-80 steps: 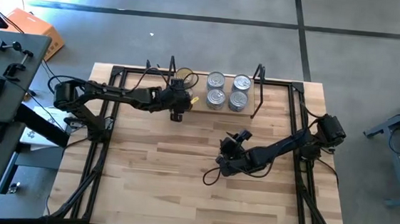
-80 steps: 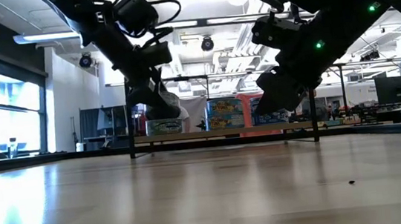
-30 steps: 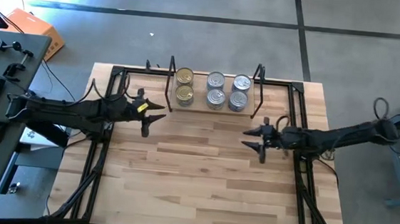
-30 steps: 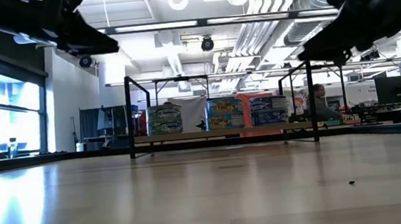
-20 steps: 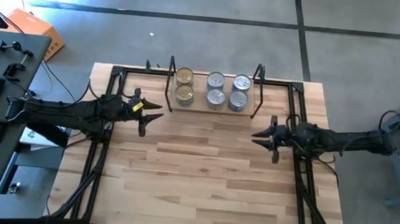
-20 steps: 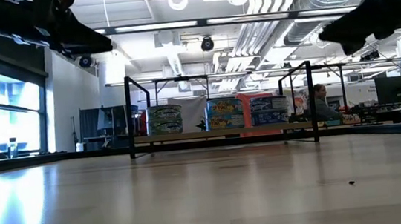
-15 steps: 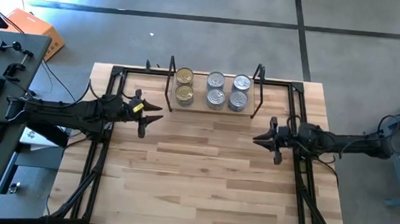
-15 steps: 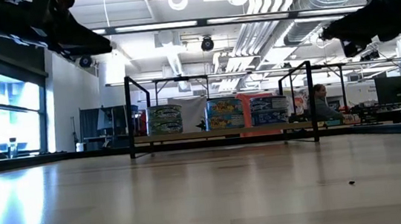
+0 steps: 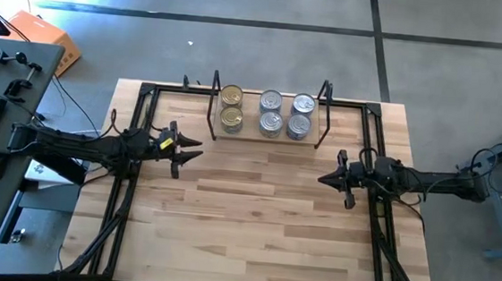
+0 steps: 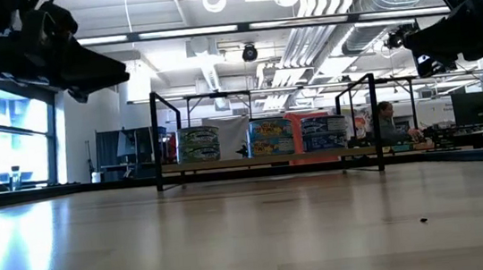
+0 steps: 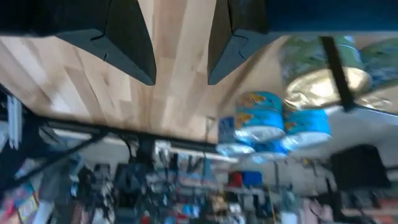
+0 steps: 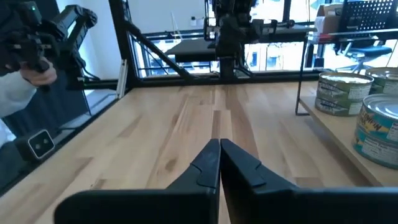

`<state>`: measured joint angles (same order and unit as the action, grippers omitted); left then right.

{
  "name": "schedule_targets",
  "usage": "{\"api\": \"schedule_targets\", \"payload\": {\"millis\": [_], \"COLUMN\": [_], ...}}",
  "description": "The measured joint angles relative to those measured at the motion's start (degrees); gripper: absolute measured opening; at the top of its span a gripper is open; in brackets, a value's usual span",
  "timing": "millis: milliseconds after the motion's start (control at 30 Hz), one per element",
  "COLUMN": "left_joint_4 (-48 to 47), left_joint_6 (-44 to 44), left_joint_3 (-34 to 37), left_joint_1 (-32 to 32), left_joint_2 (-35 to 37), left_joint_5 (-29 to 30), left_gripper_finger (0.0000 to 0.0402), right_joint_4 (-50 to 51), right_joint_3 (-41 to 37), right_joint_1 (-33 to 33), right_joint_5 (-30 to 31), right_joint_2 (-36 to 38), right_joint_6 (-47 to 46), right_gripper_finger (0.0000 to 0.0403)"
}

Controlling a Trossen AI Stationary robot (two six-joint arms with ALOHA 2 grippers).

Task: Stack canned seafood by type on shelf
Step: Return to Home Position

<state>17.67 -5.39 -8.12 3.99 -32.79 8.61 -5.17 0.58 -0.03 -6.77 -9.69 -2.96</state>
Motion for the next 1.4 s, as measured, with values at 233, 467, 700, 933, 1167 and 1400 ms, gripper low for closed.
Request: {"api": "schedule_targets", "payload": {"millis": [233, 467, 700, 933, 1167, 1400], "left_joint_4": [4.54, -9.79, -16.65, -17.1, -17.17, -16.7], "left_joint_6": [1.55, 1.99, 6.69, 8.07, 10.42, 11.93], "left_joint_3": [7.26, 7.45, 7.43, 7.43, 7.43, 7.43], "left_joint_1": [0.02, 0.02, 0.0, -1.31, -2.39, -0.65], "left_joint_2": [10.88, 22.54, 32.25, 32.06, 32.07, 32.05], "left_joint_5": [0.74, -1.37, -12.16, -10.16, -7.18, -4.35], "left_gripper_finger": [0.0135, 0.0135, 0.0103, 0.0033, 0.0004, 0.0001], "right_joint_4": [1.95, 2.26, 2.41, 2.39, 3.42, 3.47], "right_joint_3": [0.0, -0.02, -0.02, -0.02, -0.02, -0.04], "right_joint_1": [0.0, 0.0, 0.0, 0.0, 0.0, 0.0], "right_joint_5": [-0.02, 0.62, 0.68, 6.05, 12.6, 12.56], "right_joint_2": [0.0, -0.02, -0.02, -0.02, -0.04, -0.04], "right_joint_6": [0.42, -1.33, -0.8, -1.0, 0.44, 1.83], "right_gripper_finger": [0.0002, 0.0002, 0.0002, 0.0002, 0.0002, 0.0002]}}
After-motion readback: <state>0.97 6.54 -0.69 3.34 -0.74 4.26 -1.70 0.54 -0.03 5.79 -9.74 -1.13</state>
